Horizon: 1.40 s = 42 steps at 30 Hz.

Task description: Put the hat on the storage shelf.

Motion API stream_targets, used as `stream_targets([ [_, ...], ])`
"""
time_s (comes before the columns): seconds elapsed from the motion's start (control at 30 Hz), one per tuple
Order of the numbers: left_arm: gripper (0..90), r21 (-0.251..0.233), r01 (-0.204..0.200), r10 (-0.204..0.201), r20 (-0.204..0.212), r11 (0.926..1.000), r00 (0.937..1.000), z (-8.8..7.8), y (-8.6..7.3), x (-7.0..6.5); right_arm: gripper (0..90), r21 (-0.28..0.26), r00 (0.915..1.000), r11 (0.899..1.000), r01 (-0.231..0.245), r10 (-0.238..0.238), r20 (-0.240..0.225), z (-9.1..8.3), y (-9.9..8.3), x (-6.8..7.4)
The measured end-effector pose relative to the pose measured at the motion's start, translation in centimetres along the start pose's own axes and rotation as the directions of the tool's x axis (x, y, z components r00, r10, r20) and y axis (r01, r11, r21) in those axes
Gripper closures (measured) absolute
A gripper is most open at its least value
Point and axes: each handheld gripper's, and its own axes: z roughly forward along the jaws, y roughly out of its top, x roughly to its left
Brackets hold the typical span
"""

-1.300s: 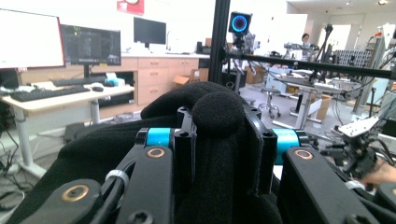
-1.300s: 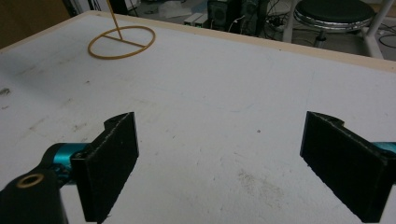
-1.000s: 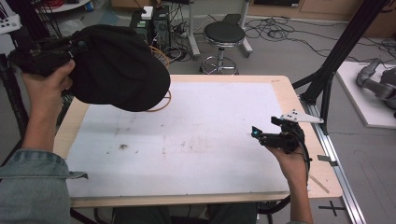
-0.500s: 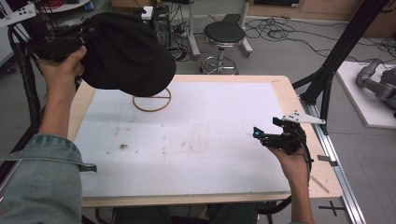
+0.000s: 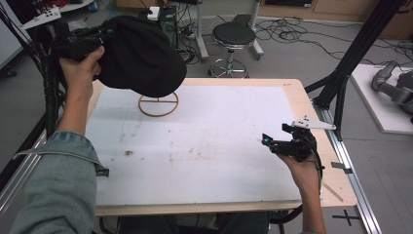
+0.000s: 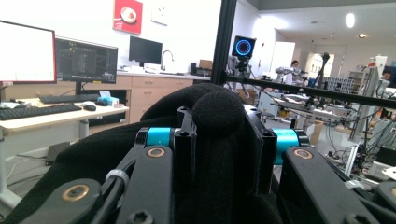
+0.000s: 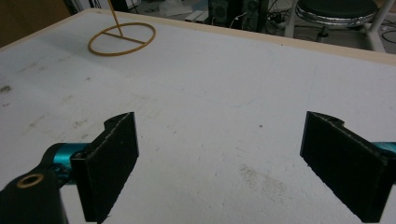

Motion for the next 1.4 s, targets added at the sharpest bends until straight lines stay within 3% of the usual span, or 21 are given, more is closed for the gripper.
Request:
stream_targets([
  [0.37, 69.4, 0.037, 0.043, -0.042, -0.021, 0.9984, 0.9989, 2.1, -2.4, 2.3, 11.3, 0.009, 1.0000, 1.000, 0.000, 0.000, 0.000, 0.3, -0.2, -0.1],
  [0.57, 69.4, 0.047, 0.066, -0.065, -0.031, 0.9967, 0.9974, 3.0, -3.4, 2.9, 11.3, 0.022, 1.0000, 1.000, -0.001, 0.002, -0.002, 0.5, -0.3, 0.0],
  [0.77, 69.3, 0.087, 0.084, -0.080, -0.048, 0.9926, 0.9956, 4.1, -4.7, 3.6, 11.3, 0.028, 1.0000, 1.000, 0.006, -0.006, -0.005, 0.8, -0.4, 0.0],
  [0.93, 69.2, 0.126, 0.067, -0.059, -0.063, 0.9898, 0.9962, 4.6, -5.6, 3.8, 11.2, 0.034, 0.9999, 0.999, 0.015, -0.014, -0.008, 1.1, -0.4, 0.2],
  [1.4, 67.3, 0.131, 0.086, -0.070, -0.120, 0.9876, 0.9903, 4.7, -7.5, 4.5, 11.3, 0.039, 0.9999, 0.999, 0.014, -0.013, -0.011, 1.2, -0.5, 0.1],
])
